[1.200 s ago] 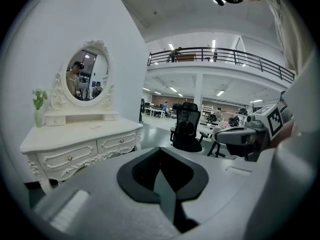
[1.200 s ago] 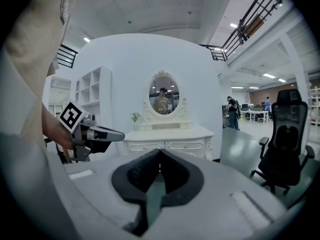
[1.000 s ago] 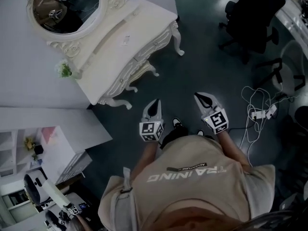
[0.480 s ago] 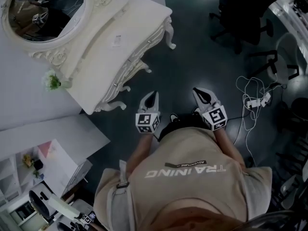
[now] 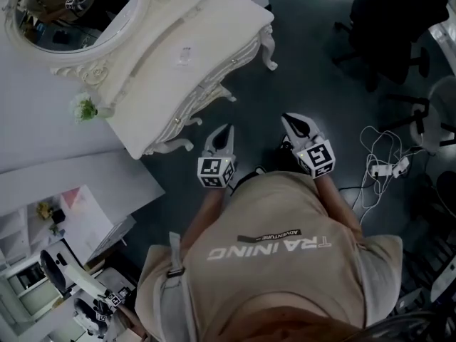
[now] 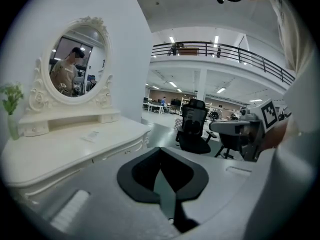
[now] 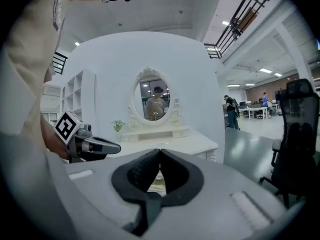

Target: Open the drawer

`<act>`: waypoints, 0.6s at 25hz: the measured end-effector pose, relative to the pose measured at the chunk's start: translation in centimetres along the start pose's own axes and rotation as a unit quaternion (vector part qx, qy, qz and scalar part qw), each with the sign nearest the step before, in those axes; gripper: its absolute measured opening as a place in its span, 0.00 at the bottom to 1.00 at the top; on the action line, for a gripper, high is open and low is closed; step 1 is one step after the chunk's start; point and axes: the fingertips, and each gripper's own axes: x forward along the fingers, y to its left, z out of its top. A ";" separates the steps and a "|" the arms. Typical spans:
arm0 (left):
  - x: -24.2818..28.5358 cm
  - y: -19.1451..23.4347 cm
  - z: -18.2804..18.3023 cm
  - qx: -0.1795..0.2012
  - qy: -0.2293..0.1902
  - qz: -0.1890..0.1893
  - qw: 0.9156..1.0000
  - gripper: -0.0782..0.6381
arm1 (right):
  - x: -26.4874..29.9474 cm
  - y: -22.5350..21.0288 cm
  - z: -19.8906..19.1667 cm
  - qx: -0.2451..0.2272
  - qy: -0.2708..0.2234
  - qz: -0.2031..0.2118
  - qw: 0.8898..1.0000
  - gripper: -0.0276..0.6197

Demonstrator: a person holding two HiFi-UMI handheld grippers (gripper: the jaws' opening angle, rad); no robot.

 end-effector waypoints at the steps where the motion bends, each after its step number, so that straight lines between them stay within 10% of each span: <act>1: 0.6 0.0 0.7 -0.002 -0.001 0.008 1.000 0.12 | 0.6 -1.2 0.8 -0.005 -0.006 0.007 1.000 0.05; 15: 10.2 1.9 4.2 -0.033 0.005 0.077 0.996 0.12 | 7.5 -9.8 -0.2 0.029 0.025 0.090 0.995 0.05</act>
